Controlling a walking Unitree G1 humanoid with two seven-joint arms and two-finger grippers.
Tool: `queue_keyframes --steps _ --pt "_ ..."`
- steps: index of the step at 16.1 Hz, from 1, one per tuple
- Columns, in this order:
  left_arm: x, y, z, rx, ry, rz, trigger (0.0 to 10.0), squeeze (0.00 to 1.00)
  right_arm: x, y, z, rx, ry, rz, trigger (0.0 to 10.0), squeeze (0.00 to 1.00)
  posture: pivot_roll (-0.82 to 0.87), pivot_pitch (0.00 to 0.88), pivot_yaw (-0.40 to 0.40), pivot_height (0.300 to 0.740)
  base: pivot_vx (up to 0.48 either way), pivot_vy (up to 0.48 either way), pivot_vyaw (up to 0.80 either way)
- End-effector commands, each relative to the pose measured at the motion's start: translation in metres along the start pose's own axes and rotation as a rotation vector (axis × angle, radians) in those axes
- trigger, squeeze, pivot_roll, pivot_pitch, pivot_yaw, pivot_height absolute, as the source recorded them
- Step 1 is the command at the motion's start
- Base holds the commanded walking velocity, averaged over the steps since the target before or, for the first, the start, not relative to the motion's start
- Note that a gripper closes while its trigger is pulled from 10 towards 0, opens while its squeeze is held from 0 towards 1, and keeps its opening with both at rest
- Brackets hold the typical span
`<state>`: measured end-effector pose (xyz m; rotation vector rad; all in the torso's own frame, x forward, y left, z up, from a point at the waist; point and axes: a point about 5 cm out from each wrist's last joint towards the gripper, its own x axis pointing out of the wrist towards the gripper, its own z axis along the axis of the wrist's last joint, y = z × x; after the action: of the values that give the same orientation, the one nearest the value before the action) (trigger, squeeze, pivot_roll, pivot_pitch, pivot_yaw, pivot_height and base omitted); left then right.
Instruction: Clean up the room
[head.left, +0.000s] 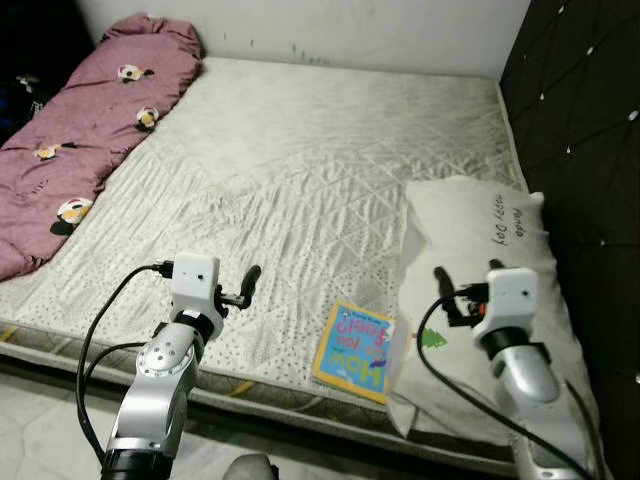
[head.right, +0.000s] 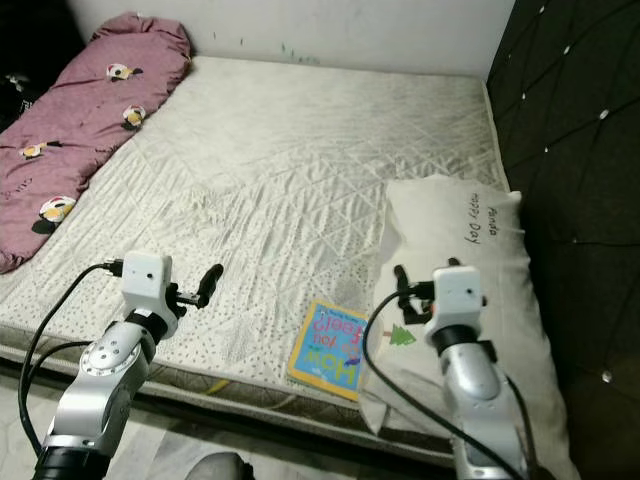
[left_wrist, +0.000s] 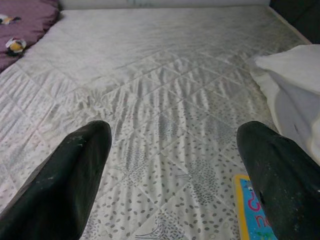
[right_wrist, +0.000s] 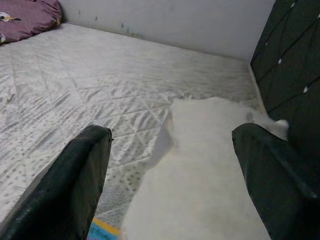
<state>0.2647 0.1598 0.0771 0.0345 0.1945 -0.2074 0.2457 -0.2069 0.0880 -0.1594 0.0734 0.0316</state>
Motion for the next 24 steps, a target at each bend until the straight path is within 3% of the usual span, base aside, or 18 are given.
queue_keyframes --steps 1,3,4,6,9,12,16,18,22,24 --pt "-0.003 0.007 0.001 0.019 -0.014 0.036 10.0 0.0 0.004 -0.014 0.001 -0.047 0.003 -0.041 10.0 0.0 -0.05 0.0 0.057 0.74 0.0 0.0 0.0" --pt "-0.005 0.008 0.0 0.008 -0.019 0.054 10.0 0.0 0.006 -0.019 0.001 -0.027 0.012 -0.084 10.0 0.0 -0.03 0.0 0.03 0.74 0.0 0.0 0.0" --pt "-0.011 0.011 -0.001 -0.014 -0.023 0.09 10.0 0.0 0.007 -0.014 0.009 0.057 -0.022 -0.139 10.0 0.0 -0.01 0.0 -0.001 0.74 0.0 0.0 0.0" --pt "-0.013 0.015 -0.002 -0.038 -0.025 0.114 10.0 0.0 0.009 -0.002 0.016 0.118 -0.048 -0.208 10.0 0.0 -0.01 0.0 0.005 0.74 0.0 0.0 0.0" --pt "-0.012 0.015 -0.003 -0.057 -0.009 0.103 10.0 0.0 0.01 0.011 0.016 0.13 -0.05 -0.191 10.0 0.0 -0.02 0.0 0.016 0.74 0.0 0.0 -0.78" --pt "-0.011 0.017 -0.004 -0.072 0.0 0.101 10.0 0.0 0.01 0.01 0.015 0.162 -0.042 -0.186 10.0 0.0 -0.03 0.0 0.012 0.74 0.0 0.0 -0.8" --pt "-0.012 0.018 -0.001 -0.065 -0.018 0.112 10.0 0.0 0.012 0.012 0.012 0.152 -0.016 -0.186 10.0 0.0 -0.02 0.0 0.005 0.74 0.0 0.345 -0.13" --pt "-0.012 0.015 0.004 -0.025 -0.055 0.073 10.0 0.0 0.016 0.021 0.021 0.139 -0.062 -0.117 10.0 0.0 -0.02 0.0 0.001 0.74 0.0 0.48 0.0" --pt "-0.011 0.014 0.004 -0.045 -0.05 0.073 10.0 0.0 0.019 0.019 0.023 0.139 -0.07 -0.158 10.0 0.0 -0.02 0.0 0.001 0.74 0.0 0.48 0.0" --pt "-0.01 0.015 0.005 -0.045 -0.054 0.072 10.0 0.0 0.02 0.018 0.026 0.087 -0.099 -0.157 10.0 0.0 -0.02 0.0 0.001 0.74 0.0 0.48 0.0"
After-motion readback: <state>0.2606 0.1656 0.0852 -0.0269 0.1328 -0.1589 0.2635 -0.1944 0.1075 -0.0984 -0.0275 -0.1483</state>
